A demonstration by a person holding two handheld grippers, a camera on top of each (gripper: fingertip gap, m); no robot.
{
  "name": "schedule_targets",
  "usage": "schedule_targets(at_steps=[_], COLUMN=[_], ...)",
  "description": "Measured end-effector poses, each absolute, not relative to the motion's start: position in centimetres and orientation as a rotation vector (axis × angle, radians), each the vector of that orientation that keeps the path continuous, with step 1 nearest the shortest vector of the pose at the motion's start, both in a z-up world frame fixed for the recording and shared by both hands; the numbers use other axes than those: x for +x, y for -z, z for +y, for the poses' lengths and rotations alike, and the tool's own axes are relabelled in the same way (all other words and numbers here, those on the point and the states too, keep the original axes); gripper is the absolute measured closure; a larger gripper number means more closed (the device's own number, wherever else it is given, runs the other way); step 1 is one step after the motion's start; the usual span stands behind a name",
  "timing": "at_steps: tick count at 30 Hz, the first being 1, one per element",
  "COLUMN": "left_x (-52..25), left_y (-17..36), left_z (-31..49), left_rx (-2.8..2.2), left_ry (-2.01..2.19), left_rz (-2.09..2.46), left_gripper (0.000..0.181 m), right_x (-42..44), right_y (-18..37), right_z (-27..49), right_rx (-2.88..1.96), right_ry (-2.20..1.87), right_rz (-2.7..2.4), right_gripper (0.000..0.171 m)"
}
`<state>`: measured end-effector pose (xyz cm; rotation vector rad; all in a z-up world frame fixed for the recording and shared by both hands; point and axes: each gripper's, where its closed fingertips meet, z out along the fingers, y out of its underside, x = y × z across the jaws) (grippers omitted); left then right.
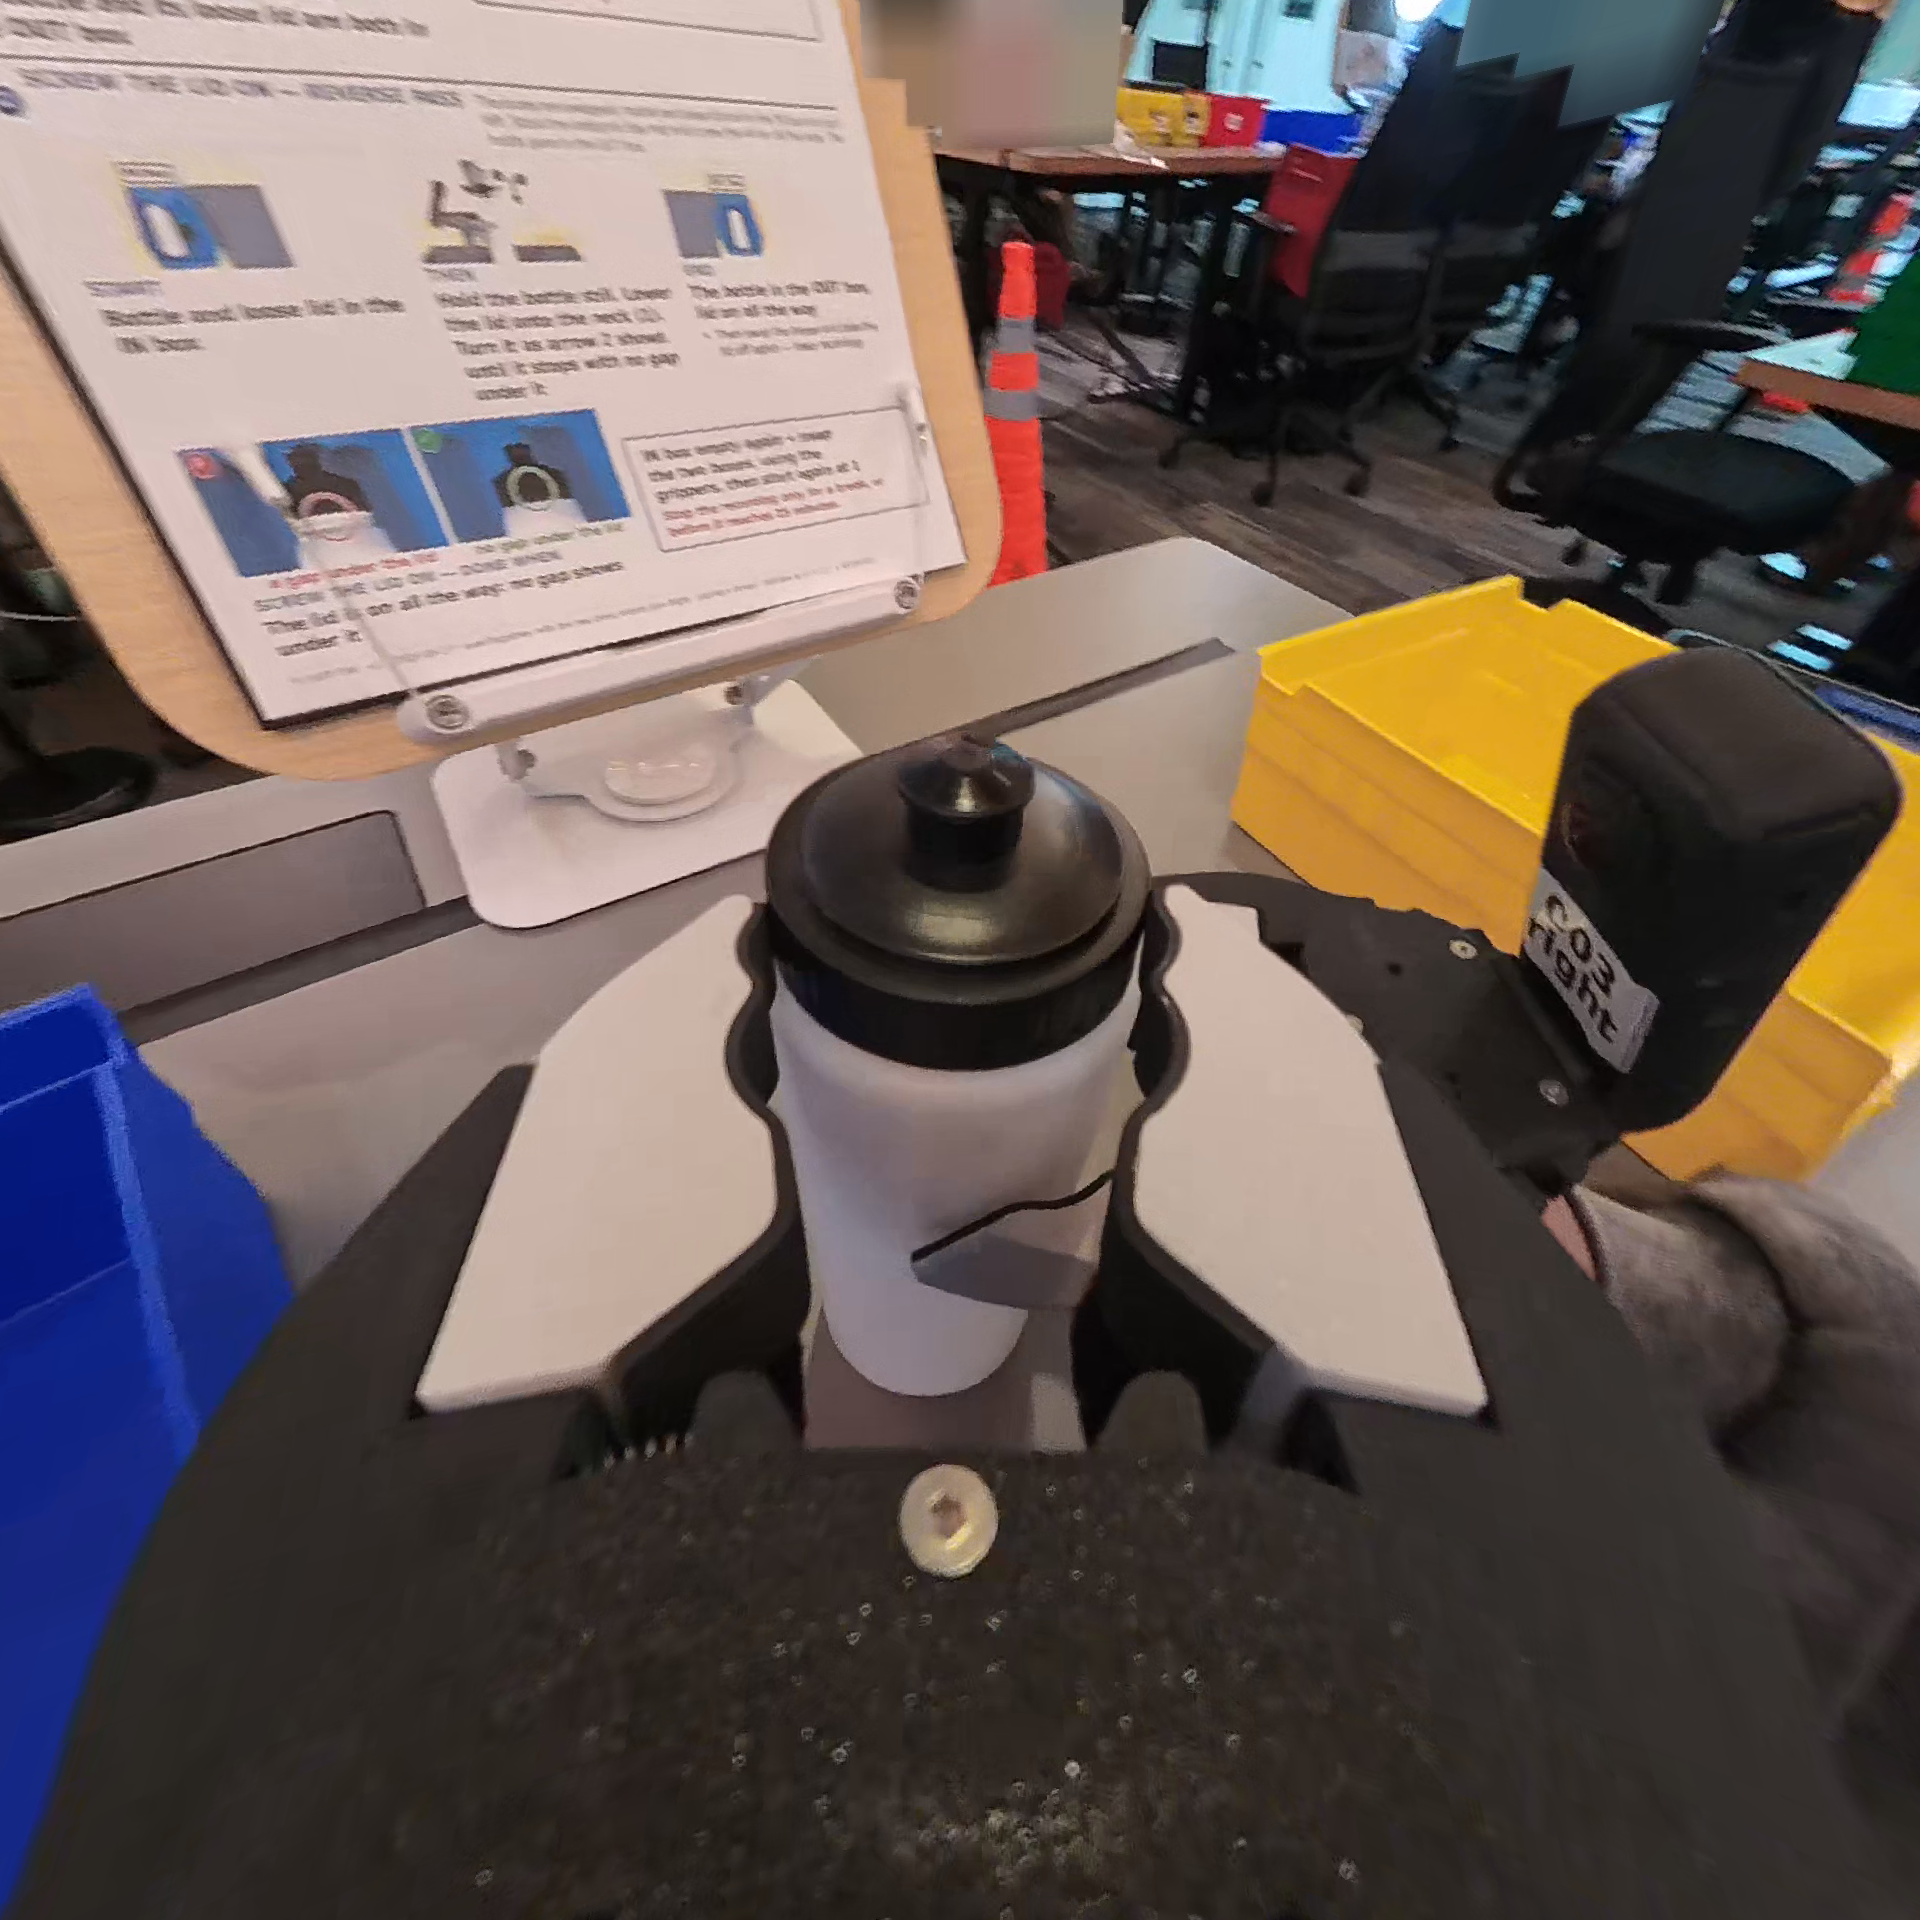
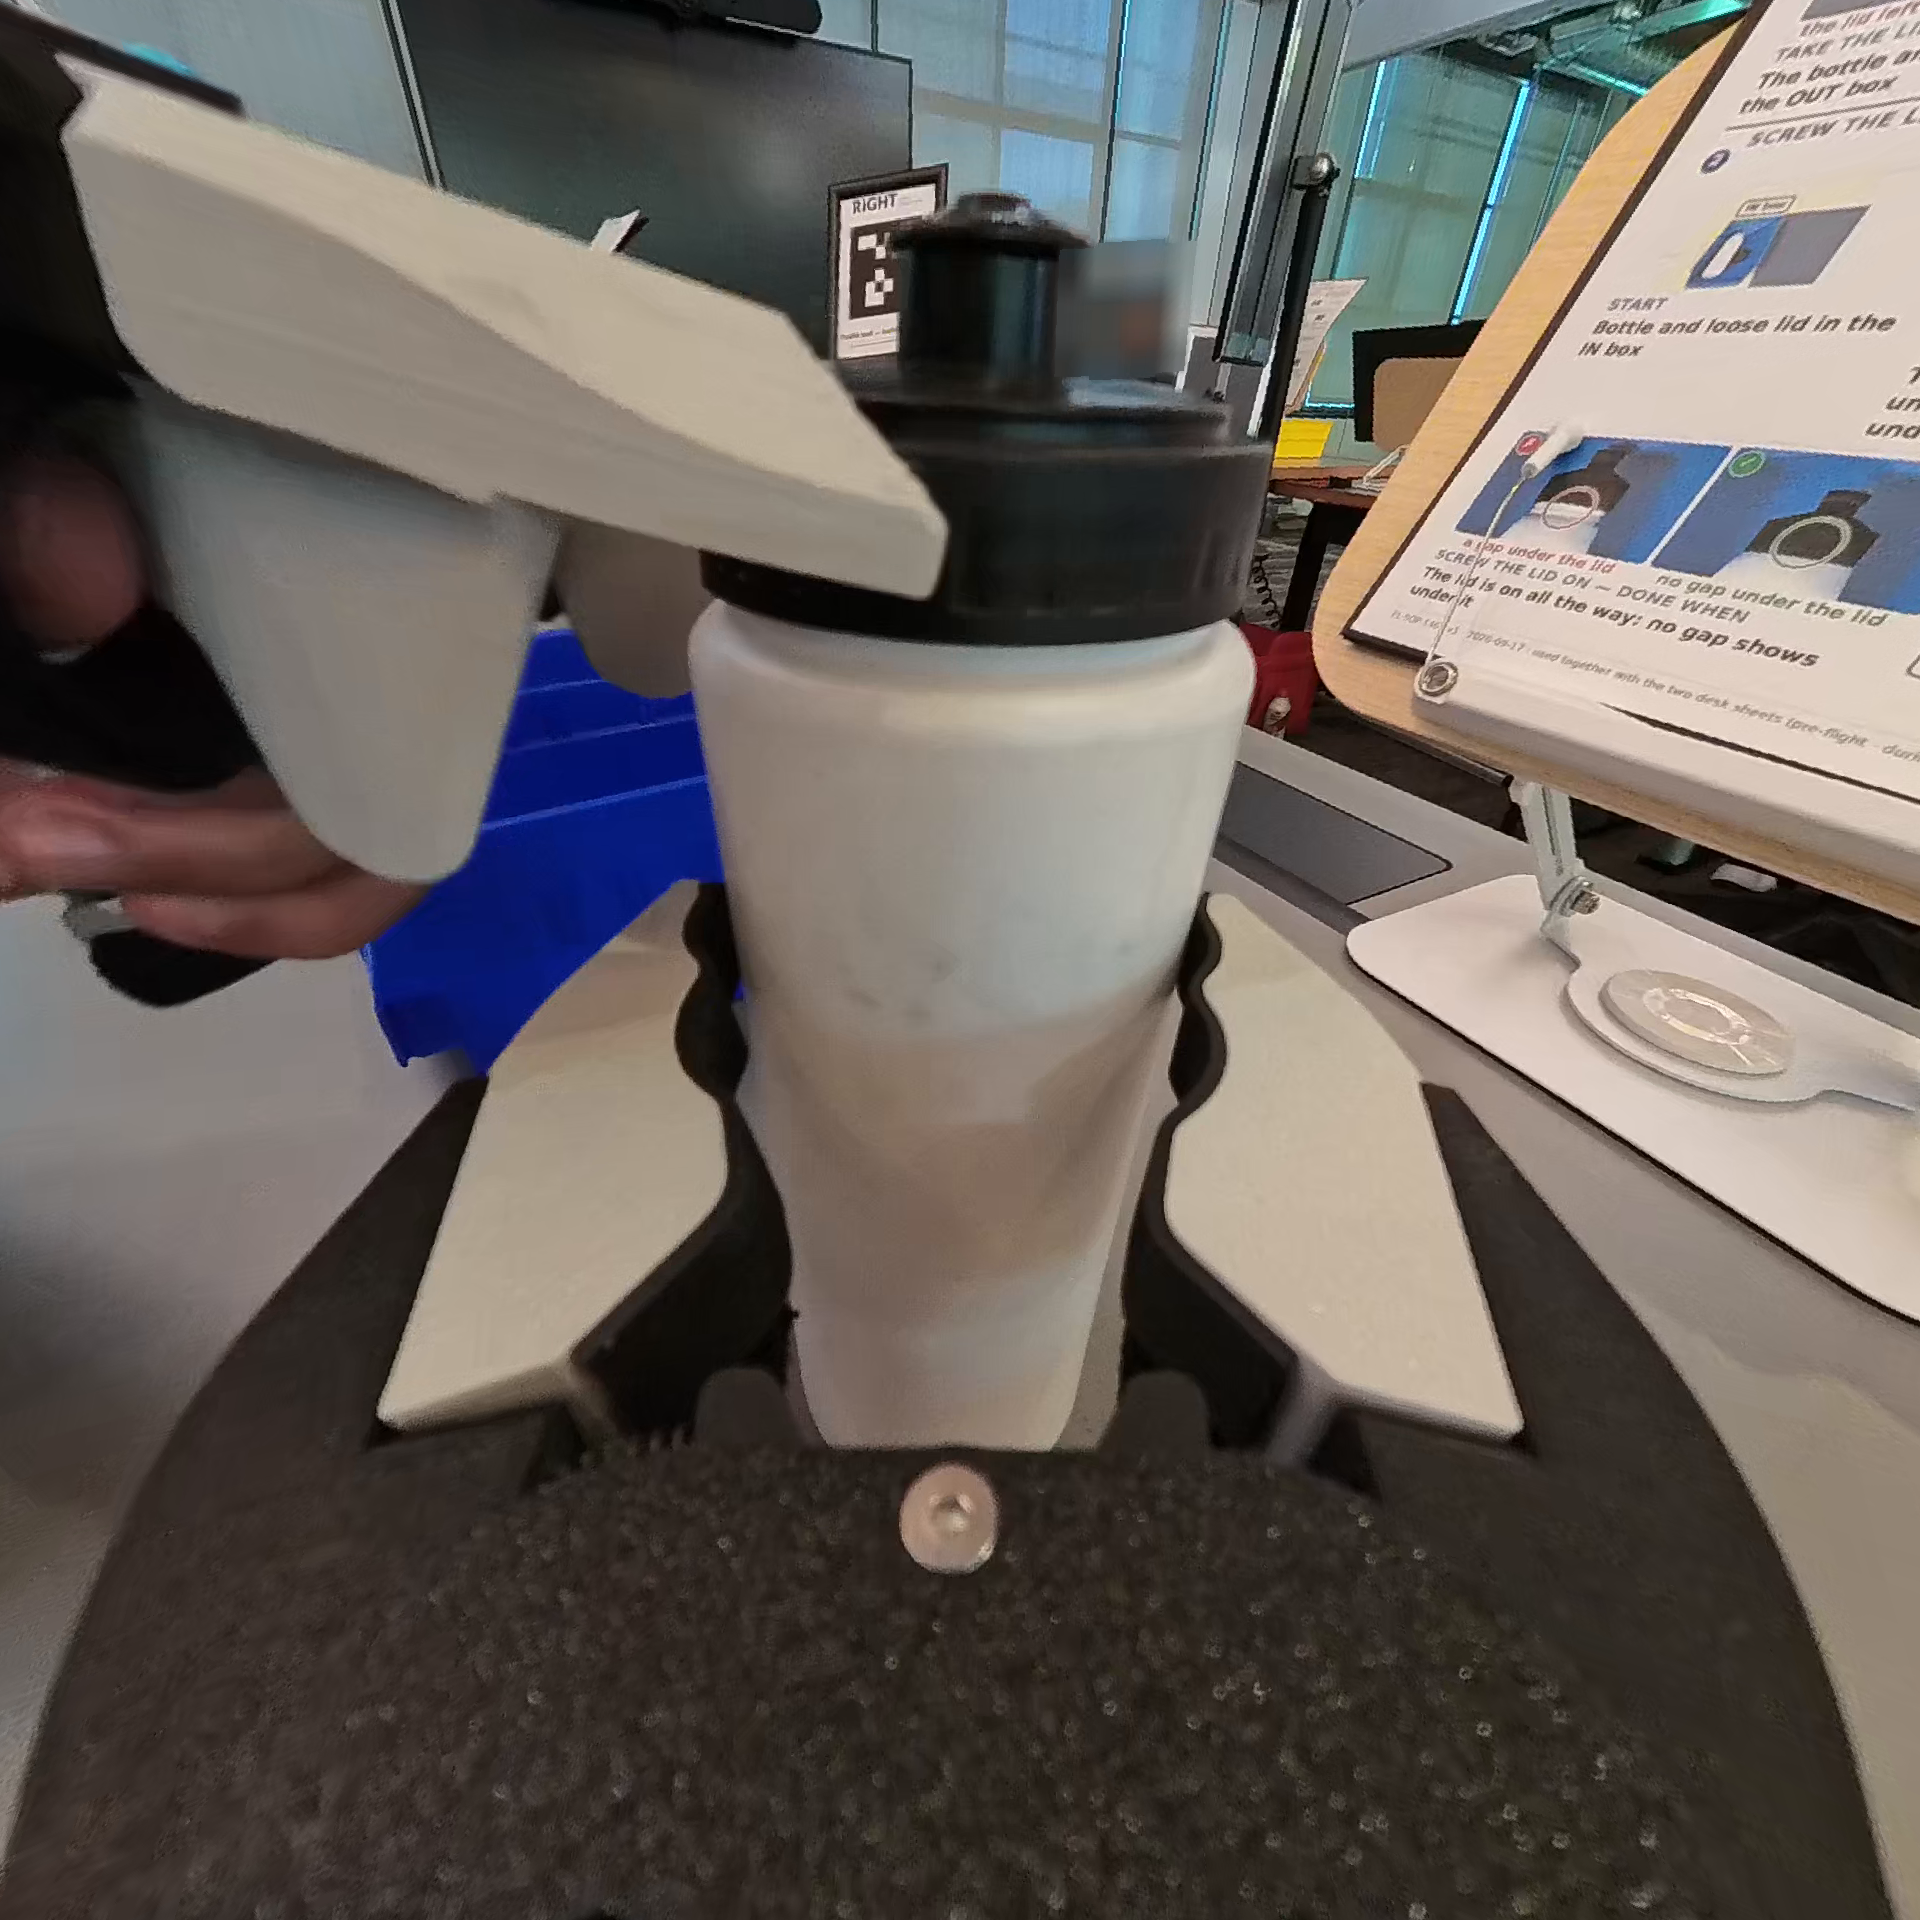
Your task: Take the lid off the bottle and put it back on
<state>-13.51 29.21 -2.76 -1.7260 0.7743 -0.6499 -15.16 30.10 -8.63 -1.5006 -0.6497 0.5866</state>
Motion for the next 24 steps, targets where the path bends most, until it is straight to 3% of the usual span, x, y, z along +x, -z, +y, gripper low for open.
schedule_targets(at_steps=[11,24], left_x=[-13.8,-14.3], left_y=[2.9,2.8], left_z=[28.6,27.9], left_rx=[-1.588,-1.029], left_ry=[1.039,1.556], left_rz=[1.376,2.001], left_gripper=[0.114,0.113], right_x=[-15.5,-15.9], right_y=[8.6,8.6], right_z=[29.7,29.3], right_rx=[-1.476,-1.476], right_ry=[-0.634,-0.657], right_rz=[-0.685,-0.719], right_gripper=[0.089,0.089])
